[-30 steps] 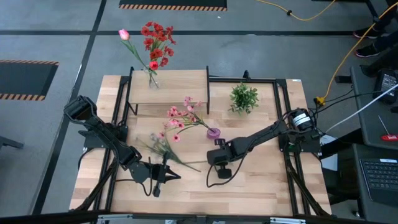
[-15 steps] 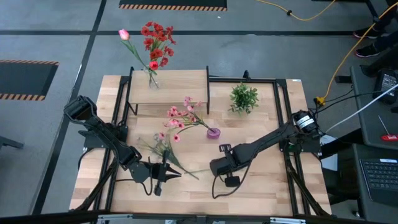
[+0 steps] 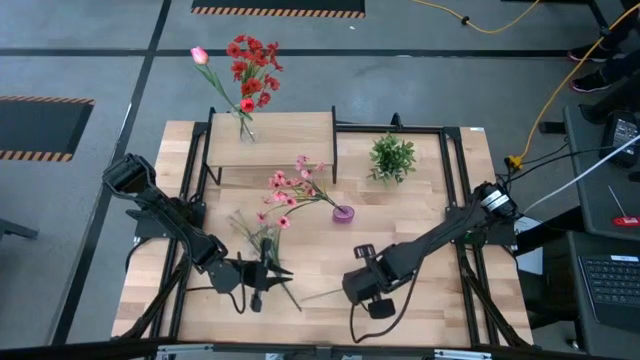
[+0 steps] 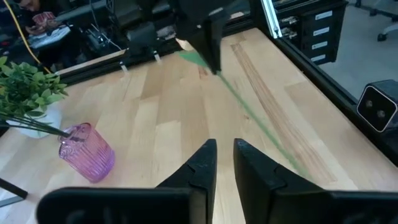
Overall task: Pick and place flowers into a vace then onto a shelf
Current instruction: Put the yellow tulip into the violet vase
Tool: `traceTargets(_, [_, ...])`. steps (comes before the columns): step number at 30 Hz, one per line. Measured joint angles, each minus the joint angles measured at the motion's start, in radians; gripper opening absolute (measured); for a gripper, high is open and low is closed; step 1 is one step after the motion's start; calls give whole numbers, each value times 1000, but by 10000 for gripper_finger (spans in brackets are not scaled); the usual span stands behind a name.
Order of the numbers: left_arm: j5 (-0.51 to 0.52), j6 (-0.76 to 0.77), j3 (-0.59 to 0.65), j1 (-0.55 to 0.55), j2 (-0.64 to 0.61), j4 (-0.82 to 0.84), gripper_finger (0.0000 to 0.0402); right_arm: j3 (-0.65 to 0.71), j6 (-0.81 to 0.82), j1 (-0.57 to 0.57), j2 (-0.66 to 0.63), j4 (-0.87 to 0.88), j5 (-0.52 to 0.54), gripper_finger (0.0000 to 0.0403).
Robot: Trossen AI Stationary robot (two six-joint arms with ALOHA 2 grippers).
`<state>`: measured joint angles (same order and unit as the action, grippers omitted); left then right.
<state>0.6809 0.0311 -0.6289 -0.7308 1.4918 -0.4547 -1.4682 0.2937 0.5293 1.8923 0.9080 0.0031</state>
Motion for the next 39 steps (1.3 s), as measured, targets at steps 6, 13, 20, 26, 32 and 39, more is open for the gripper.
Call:
traceTargets(6, [8, 66, 0, 15, 0, -93, 71, -75, 34, -5, -1, 141, 77, 0])
traceTargets(13, [-136, 237, -90, 91, 0, 63, 100, -128, -9, -23, -1, 158, 82, 0])
traceTargets(20, [-153, 247, -292, 107, 33, 384, 111, -136, -51, -38, -2, 159, 120, 0])
traceTargets(26, [-216, 330, -440, 130, 111, 633, 112, -141, -99, -52, -2, 148, 139, 0])
traceTargets(32, [-272, 411, -509, 153, 153, 786, 112, -141, -120, -55, -2, 138, 162, 0])
traceTargets(39, [-358, 444, -515, 178, 165, 800, 112, -141, -123, -55, -2, 131, 165, 0])
